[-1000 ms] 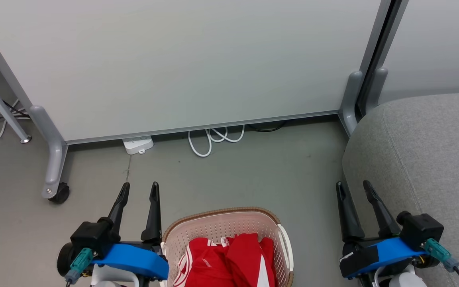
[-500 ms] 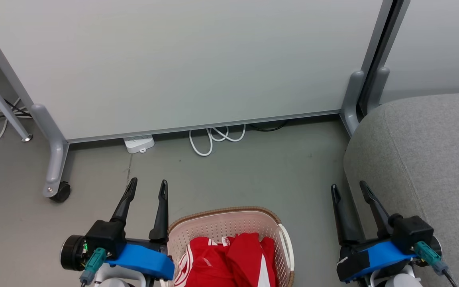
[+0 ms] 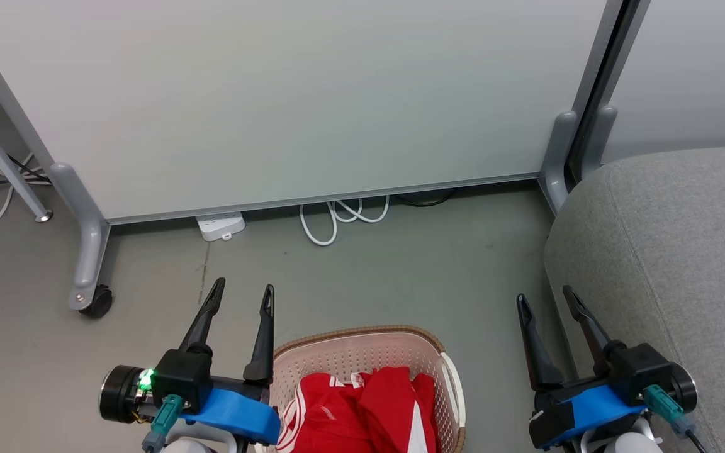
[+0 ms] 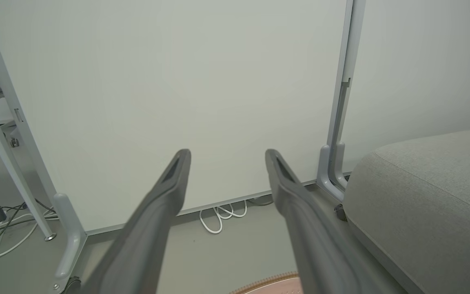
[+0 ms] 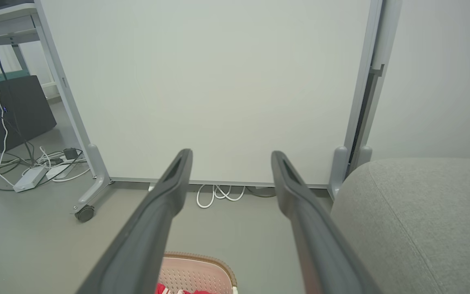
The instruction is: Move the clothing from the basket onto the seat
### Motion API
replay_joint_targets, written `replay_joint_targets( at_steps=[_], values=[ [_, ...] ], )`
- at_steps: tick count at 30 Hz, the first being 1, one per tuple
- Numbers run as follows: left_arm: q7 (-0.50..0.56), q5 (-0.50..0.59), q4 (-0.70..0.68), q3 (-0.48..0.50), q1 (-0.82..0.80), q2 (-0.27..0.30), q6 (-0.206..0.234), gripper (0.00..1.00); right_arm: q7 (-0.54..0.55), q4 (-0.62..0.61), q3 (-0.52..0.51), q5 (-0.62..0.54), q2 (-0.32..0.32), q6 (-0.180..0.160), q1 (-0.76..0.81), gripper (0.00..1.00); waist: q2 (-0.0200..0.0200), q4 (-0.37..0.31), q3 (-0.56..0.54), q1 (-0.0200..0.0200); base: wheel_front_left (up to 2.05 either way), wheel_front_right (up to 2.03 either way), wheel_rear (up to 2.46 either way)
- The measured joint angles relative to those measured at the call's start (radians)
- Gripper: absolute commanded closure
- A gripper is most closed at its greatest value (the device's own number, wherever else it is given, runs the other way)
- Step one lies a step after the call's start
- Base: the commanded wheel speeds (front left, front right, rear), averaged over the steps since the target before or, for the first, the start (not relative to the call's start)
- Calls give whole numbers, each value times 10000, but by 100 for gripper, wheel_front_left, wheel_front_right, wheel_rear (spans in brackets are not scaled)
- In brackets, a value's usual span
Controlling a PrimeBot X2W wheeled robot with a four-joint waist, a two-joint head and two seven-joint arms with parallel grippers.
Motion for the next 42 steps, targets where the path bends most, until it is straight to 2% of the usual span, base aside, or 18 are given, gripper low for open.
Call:
replay_joint_targets(
  at_steps=[13,23,32,42],
  values=[
    [0,-40,92,-40,-21,2,-12,0,-2,77,-4,6,2,2,-5,0,0,29,28,0,0,0,0],
    [0,-192,359,-523,-610,8,-104,0,-4,27,-226,23,6,2,-232,0,0,-40,341,0,0,0,0],
    [0,-165,1371,-988,-1824,10,-370,0,-29,-257,-564,23,-23,2,-773,0,0,-342,1244,0,0,0,0],
    [-2,378,3183,-1902,-3574,6,-895,0,-29,-552,-790,203,-73,2,-1703,0,0,-889,2854,1,0,0,0]
  ],
)
